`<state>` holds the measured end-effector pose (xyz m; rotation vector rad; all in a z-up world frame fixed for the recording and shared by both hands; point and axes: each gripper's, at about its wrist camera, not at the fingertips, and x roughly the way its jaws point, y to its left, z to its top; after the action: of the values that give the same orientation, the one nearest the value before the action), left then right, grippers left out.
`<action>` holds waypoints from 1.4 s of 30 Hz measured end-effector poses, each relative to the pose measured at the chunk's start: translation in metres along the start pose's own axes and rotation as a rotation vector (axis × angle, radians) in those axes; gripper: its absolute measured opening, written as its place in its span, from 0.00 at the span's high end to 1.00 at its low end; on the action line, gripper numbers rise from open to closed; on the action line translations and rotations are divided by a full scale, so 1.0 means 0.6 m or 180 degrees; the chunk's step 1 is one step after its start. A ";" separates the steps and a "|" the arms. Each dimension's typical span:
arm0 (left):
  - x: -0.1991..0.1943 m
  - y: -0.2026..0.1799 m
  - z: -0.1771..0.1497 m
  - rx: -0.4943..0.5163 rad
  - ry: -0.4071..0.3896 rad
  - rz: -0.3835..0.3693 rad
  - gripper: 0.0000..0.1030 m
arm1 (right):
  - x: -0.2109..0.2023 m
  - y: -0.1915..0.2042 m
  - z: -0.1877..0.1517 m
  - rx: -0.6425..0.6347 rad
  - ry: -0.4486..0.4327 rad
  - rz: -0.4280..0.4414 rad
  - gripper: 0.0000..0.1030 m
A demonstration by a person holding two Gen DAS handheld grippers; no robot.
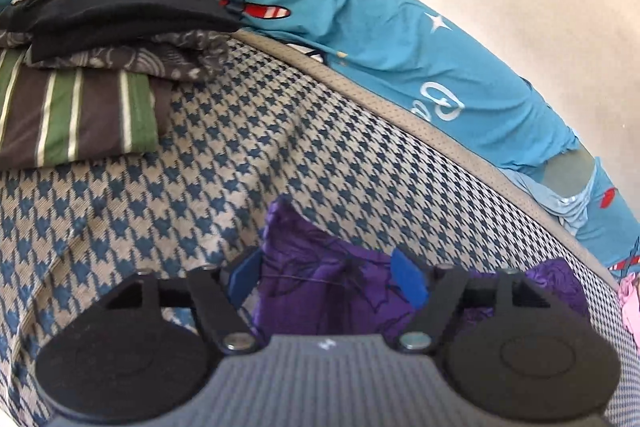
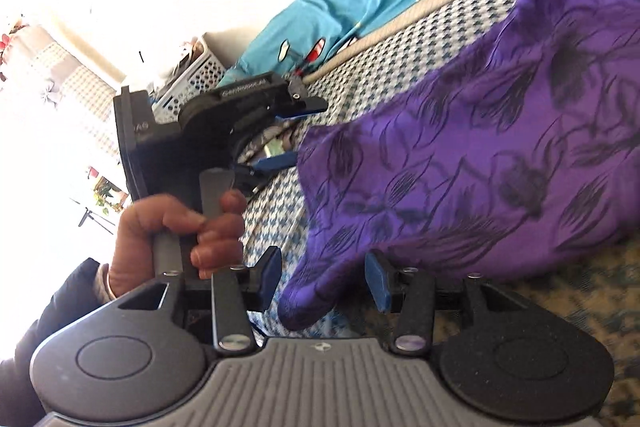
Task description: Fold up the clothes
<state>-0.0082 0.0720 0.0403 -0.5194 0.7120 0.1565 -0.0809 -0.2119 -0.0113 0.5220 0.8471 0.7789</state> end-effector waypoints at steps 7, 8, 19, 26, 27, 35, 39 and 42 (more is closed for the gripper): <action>0.009 -0.026 -0.013 0.0089 0.0092 -0.0170 0.20 | -0.038 -0.005 0.022 -0.0227 0.0073 -0.0054 0.55; 0.012 -0.028 -0.015 0.0095 0.0115 -0.0184 0.20 | -0.041 -0.008 0.027 -0.0249 0.0070 -0.0080 0.55; 0.031 -0.064 -0.039 0.0375 0.0170 -0.0167 0.14 | -0.057 -0.057 0.089 -0.0283 -0.0094 -0.0402 0.55; 0.046 -0.078 -0.055 0.0422 0.0186 -0.0164 0.04 | -0.052 -0.089 0.150 -0.0497 -0.0215 -0.0607 0.55; 0.051 -0.079 -0.057 0.0402 0.0213 -0.0176 0.03 | -0.049 -0.094 0.158 -0.0528 -0.0228 -0.0634 0.55; 0.074 -0.088 -0.073 0.0369 0.0263 -0.0091 0.02 | -0.013 -0.153 0.214 -0.0457 -0.0272 -0.0787 0.55; 0.077 -0.097 -0.078 0.0437 0.0283 -0.0097 0.01 | 0.004 -0.157 0.237 -0.0603 -0.0318 -0.0826 0.55; 0.078 -0.102 -0.083 0.0494 0.0289 -0.0109 0.01 | 0.015 -0.163 0.252 -0.0659 -0.0345 -0.0862 0.55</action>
<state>0.0168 -0.0077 0.0021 -0.3918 0.7963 0.0452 0.0849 -0.2810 0.0038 0.2561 0.7093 0.5758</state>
